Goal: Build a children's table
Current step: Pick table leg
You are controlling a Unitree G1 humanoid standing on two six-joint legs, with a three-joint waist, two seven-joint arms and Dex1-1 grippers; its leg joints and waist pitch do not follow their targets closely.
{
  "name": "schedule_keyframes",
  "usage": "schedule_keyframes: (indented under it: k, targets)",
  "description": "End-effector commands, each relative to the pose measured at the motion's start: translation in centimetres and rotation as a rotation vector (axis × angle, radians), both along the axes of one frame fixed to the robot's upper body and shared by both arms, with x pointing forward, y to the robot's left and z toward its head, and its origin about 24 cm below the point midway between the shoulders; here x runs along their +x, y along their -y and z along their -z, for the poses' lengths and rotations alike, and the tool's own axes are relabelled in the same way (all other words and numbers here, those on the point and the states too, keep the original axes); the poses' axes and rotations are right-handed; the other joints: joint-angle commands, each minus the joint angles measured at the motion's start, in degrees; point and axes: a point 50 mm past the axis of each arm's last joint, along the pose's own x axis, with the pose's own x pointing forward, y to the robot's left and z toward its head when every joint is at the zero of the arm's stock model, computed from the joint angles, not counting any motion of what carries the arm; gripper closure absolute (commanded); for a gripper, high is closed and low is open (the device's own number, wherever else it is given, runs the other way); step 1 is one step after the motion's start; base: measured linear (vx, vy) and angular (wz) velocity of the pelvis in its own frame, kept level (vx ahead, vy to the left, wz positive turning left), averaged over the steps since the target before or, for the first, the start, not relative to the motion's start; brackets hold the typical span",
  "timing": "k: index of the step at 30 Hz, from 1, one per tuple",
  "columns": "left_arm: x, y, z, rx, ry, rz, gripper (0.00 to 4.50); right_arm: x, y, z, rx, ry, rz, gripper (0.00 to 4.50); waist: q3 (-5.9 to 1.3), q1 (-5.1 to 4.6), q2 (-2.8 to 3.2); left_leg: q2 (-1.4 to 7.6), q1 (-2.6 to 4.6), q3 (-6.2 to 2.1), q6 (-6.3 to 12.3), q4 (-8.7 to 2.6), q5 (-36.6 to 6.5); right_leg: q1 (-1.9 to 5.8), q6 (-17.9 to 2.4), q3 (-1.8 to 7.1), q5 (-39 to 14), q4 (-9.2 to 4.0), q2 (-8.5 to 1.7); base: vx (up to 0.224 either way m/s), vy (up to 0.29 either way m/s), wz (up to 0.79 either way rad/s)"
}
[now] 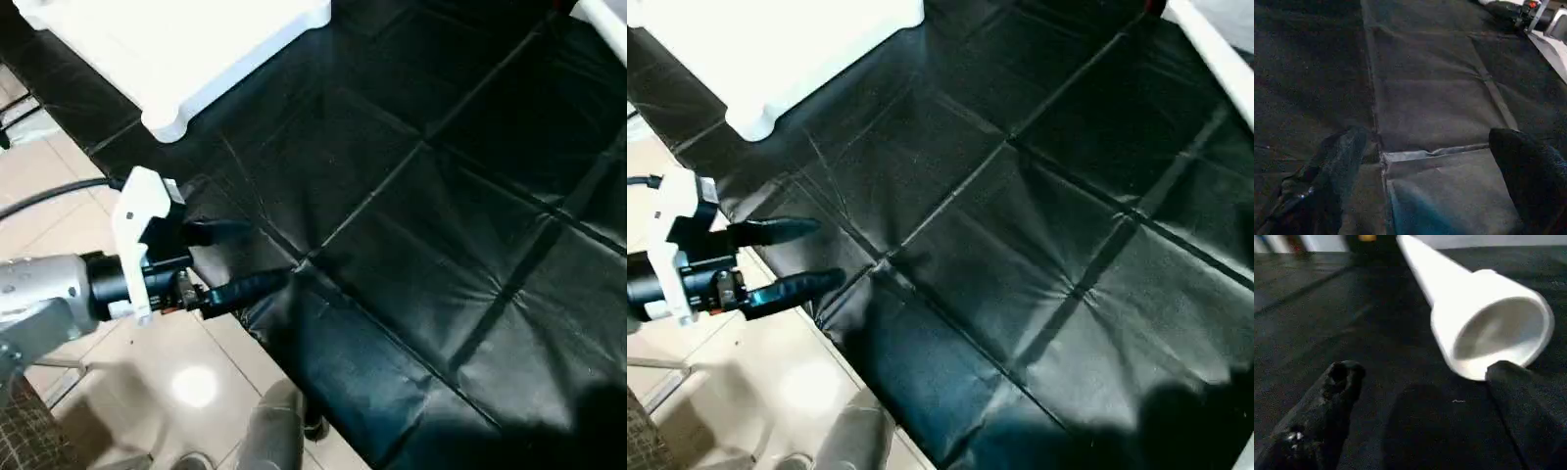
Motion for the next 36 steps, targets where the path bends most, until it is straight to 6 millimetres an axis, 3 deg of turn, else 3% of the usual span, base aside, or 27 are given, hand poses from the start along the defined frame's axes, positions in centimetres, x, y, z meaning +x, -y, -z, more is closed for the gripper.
schedule_keyframes:
  k: [1,5,7,8,9,11,13,14,15,16,18,20,21,25,27,28,29,30,31,32,33,36]
  targets:
    - [-0.5,0.3,0.3,0.003,-0.002,0.01,0.05,-0.3,-1.3,0.9,-0.007,-0.026,-0.108,0.0,-5.26,-0.23,-2.7,5.32,2.7,-3.29,15.61,-2.54,2.94,3.27,-13.85,3.92,2.09,-3.83,-6.76,0.0,0.0,0.0]
    - [-0.7,0.7,0.7,-0.019,-0.011,0.007,0.05,-1.4,-4.1,1.9,-0.011,-0.047,-0.247,0.0,-5.24,-0.43,-2.46,5.7,3.0,-3.56,15.35,-2.87,2.31,2.97,-11.82,4.03,0.16,-4.13,-6.89,0.0,0.0,0.0]
    - [-0.9,1.1,1.1,-0.036,-0.017,0.005,0.05,-2.5,-6.5,2.2,0.0,-0.063,-0.339,0.0,-5.24,-0.91,-2.95,5.84,2.97,-3.65,14.38,-3.16,1.37,2.95,-11.13,4.08,-2.21,-4.45,-7.2,0.0,0.0,0.0]
    - [-0.9,1.3,1.3,-0.046,-0.019,0.002,0.05,-3.0,-7.5,2.2,-0.01,-0.075,-0.382,0.0,-5.13,-0.92,-2.8,5.85,2.96,-3.73,14.01,-3.28,1.09,2.95,-10.78,4.09,-2.99,-4.55,-7.22,0.0,0.0,0.0]
    - [-1.0,1.5,1.5,-0.061,-0.023,-0.001,0.05,-3.5,-8.7,2.1,-0.013,-0.08,-0.418,0.0,-5.09,-1.31,-3.04,5.97,2.87,-3.69,13.31,-3.46,0.01,2.94,-9.98,4.24,-4.81,-5.04,-7.3,0.0,0.0,0.0]
    - [-1.1,1.9,1.8,-0.08,-0.026,-0.007,0.05,-4.2,-9.9,1.8,-0.026,-0.089,-0.452,0.0,-5.48,-1.82,-3.06,5.74,2.96,-3.66,12.28,-3.45,-0.25,2.79,-8.92,4.07,-6.56,-5.02,-7.32,0.0,0.0,0.0]
    - [-1.1,2.1,2.0,-0.089,-0.017,-0.016,0.05,-4.9,-10.7,0.8,-0.013,-0.073,-0.462,0.0,-5.24,-2.41,-3.21,5.57,2.76,-3.66,10.94,-3.68,-1.42,2.89,-8.39,4.14,-9.59,-5.63,-7.59,0.0,0.0,0.0]
    - [-1.0,2.4,2.1,-0.102,-0.008,-0.026,0.05,-5.2,-10.9,-0.1,-0.014,-0.055,-0.46,0.0,-5.68,-3.06,-3.59,5.35,2.81,-3.49,10.18,-3.54,-1.45,3.11,-7.85,4.2,-10.16,-5.6,-7.55,0.0,0.0,0.0]
    - [-0.8,2.6,2.1,-0.114,0.002,-0.037,0.05,-5.3,-11.0,-1.0,-0.016,-0.034,-0.454,0.0,-5.61,-3.26,-3.32,5.37,3.0,-3.41,10.12,-3.49,-0.86,2.84,-7.53,4.26,-9.59,-5.6,-7.31,0.0,0.0,0.0]
    - [-0.1,3.0,2.0,-0.143,0.033,-0.064,0.05,-5.1,-10.5,-3.6,0.01,0.057,-0.41,0.0,-5.9,-3.32,-3.29,5.41,3.3,-3.39,10.79,-3.34,1.1,2.85,-7.27,4.35,-6.95,-5.43,-7.1,0.0,0.0,0.0]
    - [0.3,3.2,1.9,-0.161,0.049,-0.076,0.05,-4.9,-10.1,-5.4,0.048,0.131,-0.367,0.0,-6.63,-3.31,-3.15,5.12,3.05,-3.42,11.92,-2.87,4.87,3.16,-7.08,4.02,-1.66,-4.41,-6.92,0.0,0.0,0.0]
    - [0.5,3.3,1.9,-0.168,0.055,-0.078,0.05,-4.7,-10.0,-6.3,0.07,0.173,-0.328,0.0,-6.59,-3.58,-3.19,4.89,2.82,-3.36,12.9,-2.65,6.11,3.07,-6.81,3.92,1.09,-4.18,-6.87,0.0,0.0,0.0]
    - [0.6,3.6,1.9,-0.167,0.06,-0.08,0.05,-4.1,-9.7,-7.4,0.082,0.225,-0.252,0.0,-6.65,-3.82,-3.13,4.78,2.66,-3.3,12.74,-2.65,5.63,3.21,-6.72,3.82,1.13,-4.28,-6.96,0.0,0.0,0.0]
    - [0.7,3.9,2.2,-0.155,0.064,-0.092,0.05,-2.6,-9.2,-7.7,0.063,0.219,-0.133,0.0,-7.01,-4.74,-3.22,4.65,2.46,-3.41,11.15,-2.76,4.84,3.54,-7.39,3.47,-0.05,-4.27,-6.92,0.0,0.0,0.0]
    - [1.0,3.9,2.7,-0.117,0.056,-0.134,0.05,0.0,-9.3,-5.8,-0.053,0.045,0.006,0.0,-7.05,-5.77,-3.26,4.42,2.32,-3.39,9.38,-2.93,4.29,3.58,-8.29,3.23,-1.89,-4.34,-6.76,0.0,0.0,0.0]
    - [1.1,3.8,2.8,-0.11,0.055,-0.141,0.05,0.3,-9.4,-5.4,-0.074,0.018,0.023,0.0,-7.14,-6.22,-3.16,4.3,2.4,-3.19,8.6,-2.9,3.54,3.63,-8.45,3.4,-3.27,-4.61,-6.96,0.0,0.0,0.0]
    - [1.2,3.8,3.0,-0.103,0.05,-0.158,0.05,1.3,-9.7,-4.3,-0.104,-0.053,0.064,0.0,-7.25,-6.33,-2.96,4.27,2.45,-3.14,8.2,-2.89,3.15,3.65,-8.71,3.41,-3.8,-4.7,-7.0,0.0,0.0,0.0]
    - [1.3,3.7,3.1,-0.104,0.05,-0.175,0.05,2.5,-10.2,-3.0,-0.137,-0.125,0.1,0.0,-7.34,-6.62,-3.12,4.23,2.48,-3.11,7.55,-2.95,2.26,3.86,-9.12,3.45,-4.61,-4.82,-7.09,0.0,0.0,0.0]
    - [1.3,3.7,3.0,-0.112,0.05,-0.176,0.05,3.2,-10.3,-2.5,-0.142,-0.146,0.14,0.0,-7.45,-6.71,-3.0,4.17,2.42,-3.11,7.35,-2.89,2.26,3.93,-9.38,3.45,-4.58,-4.81,-7.11,0.0,0.0,0.0]
    - [1.3,3.8,3.0,-0.115,0.051,-0.172,0.05,3.8,-10.3,-2.1,-0.159,-0.163,0.179,0.0,-7.56,-7.09,-3.4,4.04,2.3,-3.06,7.45,-2.92,2.58,4.0,-9.8,3.42,-3.92,-4.75,-7.02,0.0,0.0,0.0]
    - [1.3,4.0,2.9,-0.116,0.055,-0.16,0.05,4.9,-10.5,-1.7,-0.182,-0.175,0.218,0.0,-7.72,-7.22,-3.12,4.02,2.3,-3.04,7.18,-2.81,2.54,3.96,-10.51,3.37,-3.81,-4.58,-7.07,0.0,0.0,0.0]
    - [1.1,4.4,2.8,-0.141,0.055,-0.137,0.05,7.3,-10.8,-2.1,-0.107,-0.119,0.274,0.0,-7.71,-7.49,-3.39,4.04,2.24,-2.76,7.2,-2.82,1.04,4.0,-10.87,3.54,-4.63,-4.63,-7.12,0.0,0.0,0.0]
